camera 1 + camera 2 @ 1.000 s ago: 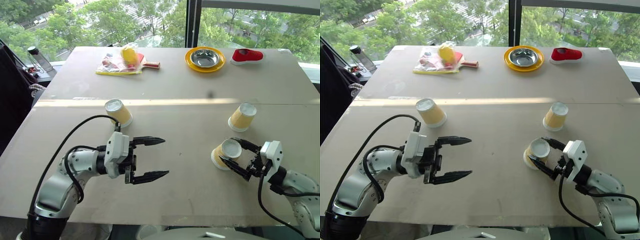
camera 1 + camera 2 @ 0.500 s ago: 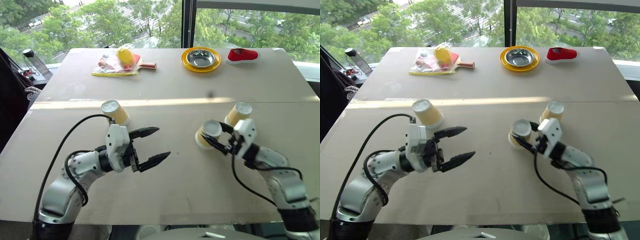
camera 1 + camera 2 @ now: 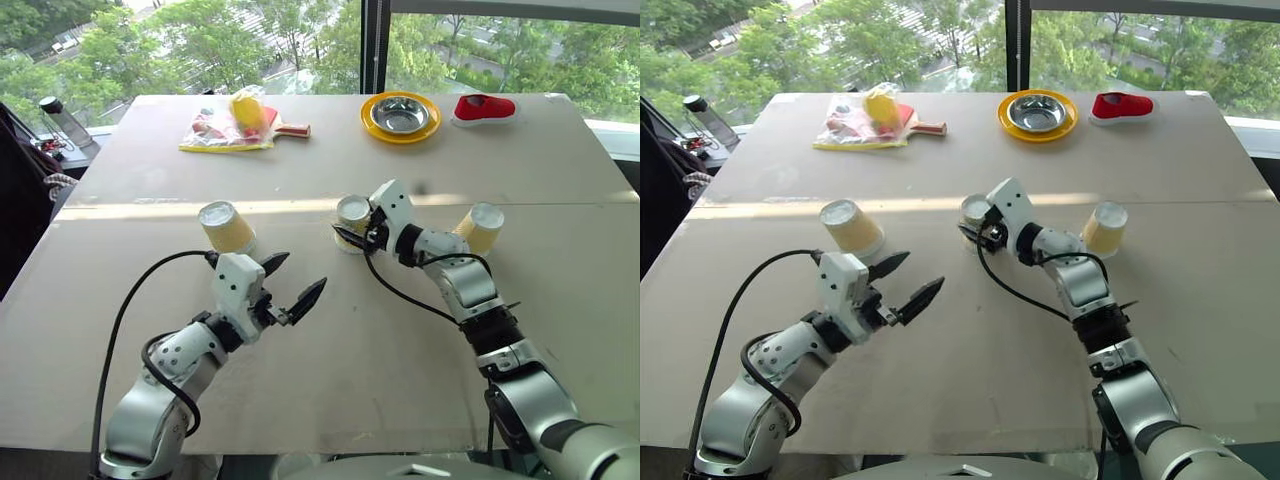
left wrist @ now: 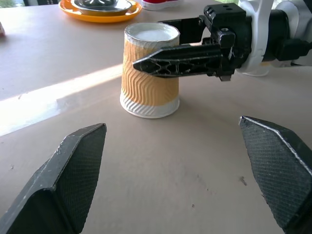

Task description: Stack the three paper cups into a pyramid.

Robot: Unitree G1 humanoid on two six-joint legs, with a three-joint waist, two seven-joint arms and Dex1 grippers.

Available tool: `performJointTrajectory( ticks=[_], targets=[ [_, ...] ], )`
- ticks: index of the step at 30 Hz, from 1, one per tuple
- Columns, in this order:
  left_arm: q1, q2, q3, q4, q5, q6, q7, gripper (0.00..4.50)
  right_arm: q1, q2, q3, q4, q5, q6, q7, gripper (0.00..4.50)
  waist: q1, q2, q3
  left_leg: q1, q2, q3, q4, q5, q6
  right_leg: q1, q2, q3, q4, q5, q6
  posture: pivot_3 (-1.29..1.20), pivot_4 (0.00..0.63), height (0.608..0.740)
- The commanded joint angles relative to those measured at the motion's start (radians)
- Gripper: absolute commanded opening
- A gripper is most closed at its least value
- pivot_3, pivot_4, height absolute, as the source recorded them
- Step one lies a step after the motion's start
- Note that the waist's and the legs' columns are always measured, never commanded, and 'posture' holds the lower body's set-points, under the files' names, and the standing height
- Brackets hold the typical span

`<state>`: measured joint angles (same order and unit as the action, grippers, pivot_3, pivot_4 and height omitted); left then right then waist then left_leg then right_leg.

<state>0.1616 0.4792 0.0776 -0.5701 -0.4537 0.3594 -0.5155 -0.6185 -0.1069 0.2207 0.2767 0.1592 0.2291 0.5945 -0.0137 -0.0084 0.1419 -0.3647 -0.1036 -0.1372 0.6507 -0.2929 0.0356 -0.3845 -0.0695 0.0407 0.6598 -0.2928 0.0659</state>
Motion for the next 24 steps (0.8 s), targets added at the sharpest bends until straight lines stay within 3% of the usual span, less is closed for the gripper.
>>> performJointTrajectory(
  ticks=[1,7,12,18,21,24],
  targets=[
    [-0.033,-0.028,0.015,-0.004,0.007,-0.042,0.018,4.50,0.038,-0.013,-0.039,-0.098,0.035,-0.008,0.018,4.45,0.001,0.000,0.000,0.000,0.000,0.000,0.000,0.000,0.000,0.000,0.000,0.000,0.000,0.000,0.000,0.00,0.150,0.740],
    [-0.042,-0.028,-0.029,-0.019,0.000,-0.056,-0.037,4.50,0.220,-0.129,-0.063,-0.316,0.017,0.061,-0.001,4.45,0.000,0.000,0.000,-0.001,0.000,0.000,0.001,0.000,0.000,0.000,-0.001,0.000,0.000,0.000,0.000,0.00,0.150,0.740],
    [-0.115,-0.003,-0.079,-0.025,0.008,-0.035,-0.074,4.50,0.354,-0.199,-0.169,-0.446,-0.026,-0.046,-0.093,4.45,0.002,0.000,0.000,-0.002,0.000,0.001,0.000,0.000,0.000,-0.002,-0.001,0.001,0.001,0.000,0.000,0.00,0.150,0.740],
    [-0.188,0.000,-0.162,-0.047,-0.012,0.001,-0.132,4.50,0.403,-0.244,-0.314,-0.526,-0.078,-0.161,-0.207,4.45,0.000,-0.001,0.000,0.000,0.000,0.003,0.001,0.000,0.000,-0.002,0.000,0.002,0.002,0.001,0.000,0.00,0.150,0.740],
    [-0.216,0.009,-0.187,-0.044,-0.028,0.014,-0.167,4.50,0.401,-0.230,-0.421,-0.505,-0.037,-0.088,-0.298,4.45,0.002,-0.001,0.000,-0.001,0.000,0.003,0.001,0.000,0.000,-0.002,0.000,0.001,0.002,0.001,0.000,0.00,0.150,0.740],
    [-0.237,0.027,-0.189,-0.028,-0.036,0.014,-0.206,4.50,0.395,-0.219,-0.440,-0.478,-0.015,-0.074,-0.309,4.45,0.001,-0.001,0.000,0.000,0.000,0.003,0.001,0.000,0.000,-0.002,0.000,0.002,0.002,0.001,0.000,0.00,0.150,0.740]
  ],
)
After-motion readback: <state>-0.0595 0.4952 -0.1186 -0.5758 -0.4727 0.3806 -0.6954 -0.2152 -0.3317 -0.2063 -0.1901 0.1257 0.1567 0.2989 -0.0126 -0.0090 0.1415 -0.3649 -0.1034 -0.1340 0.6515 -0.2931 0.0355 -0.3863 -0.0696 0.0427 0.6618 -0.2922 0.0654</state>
